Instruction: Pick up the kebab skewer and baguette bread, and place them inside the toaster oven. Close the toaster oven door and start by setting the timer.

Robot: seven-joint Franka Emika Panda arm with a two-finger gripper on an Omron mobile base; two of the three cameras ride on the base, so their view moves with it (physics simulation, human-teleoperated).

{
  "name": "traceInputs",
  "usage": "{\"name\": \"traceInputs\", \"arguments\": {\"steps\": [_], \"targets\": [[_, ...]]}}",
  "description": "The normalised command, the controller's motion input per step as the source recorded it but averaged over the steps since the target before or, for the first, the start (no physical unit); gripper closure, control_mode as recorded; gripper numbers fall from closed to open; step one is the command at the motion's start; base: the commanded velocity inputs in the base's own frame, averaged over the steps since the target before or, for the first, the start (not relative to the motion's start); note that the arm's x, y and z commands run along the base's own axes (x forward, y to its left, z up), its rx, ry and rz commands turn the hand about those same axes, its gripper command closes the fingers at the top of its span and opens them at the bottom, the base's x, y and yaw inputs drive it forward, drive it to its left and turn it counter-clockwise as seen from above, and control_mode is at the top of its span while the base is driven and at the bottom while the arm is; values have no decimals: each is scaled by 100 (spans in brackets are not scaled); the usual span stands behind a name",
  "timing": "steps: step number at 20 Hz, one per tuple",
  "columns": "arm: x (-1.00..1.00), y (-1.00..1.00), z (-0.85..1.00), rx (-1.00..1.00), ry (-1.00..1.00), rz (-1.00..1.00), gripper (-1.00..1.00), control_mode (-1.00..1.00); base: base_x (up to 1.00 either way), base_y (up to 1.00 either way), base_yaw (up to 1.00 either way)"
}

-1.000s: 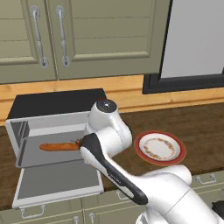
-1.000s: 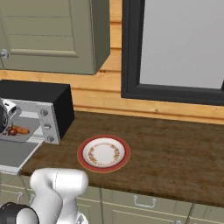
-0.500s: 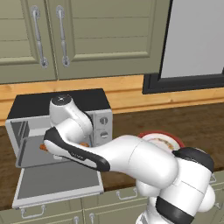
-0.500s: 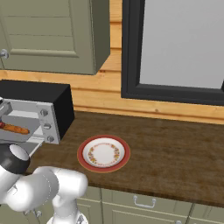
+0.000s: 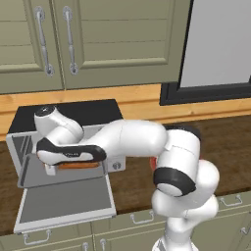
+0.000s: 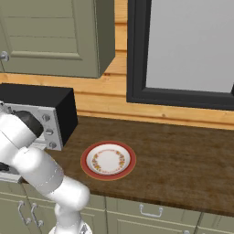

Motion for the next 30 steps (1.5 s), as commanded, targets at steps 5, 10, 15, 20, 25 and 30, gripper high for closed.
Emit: {"name": "traceInputs", "arguments": {"steps": [5,10,15,20,25,30], "targets": [[15,12,-55,-4,0,0,100,-100,0,0,0],[11,6,-24,0,0,0,100,-100,0,0,0],[0,3,0,0,0,0,-100,-100,0,0,0],[0,0,0,0,0,0,-100,-100,0,0,0],[-3,-4,0,0,0,0,-100,-100,0,0,0],[-69,-25,2,2,-10,-6,-100,-100,0,0,0]]}}
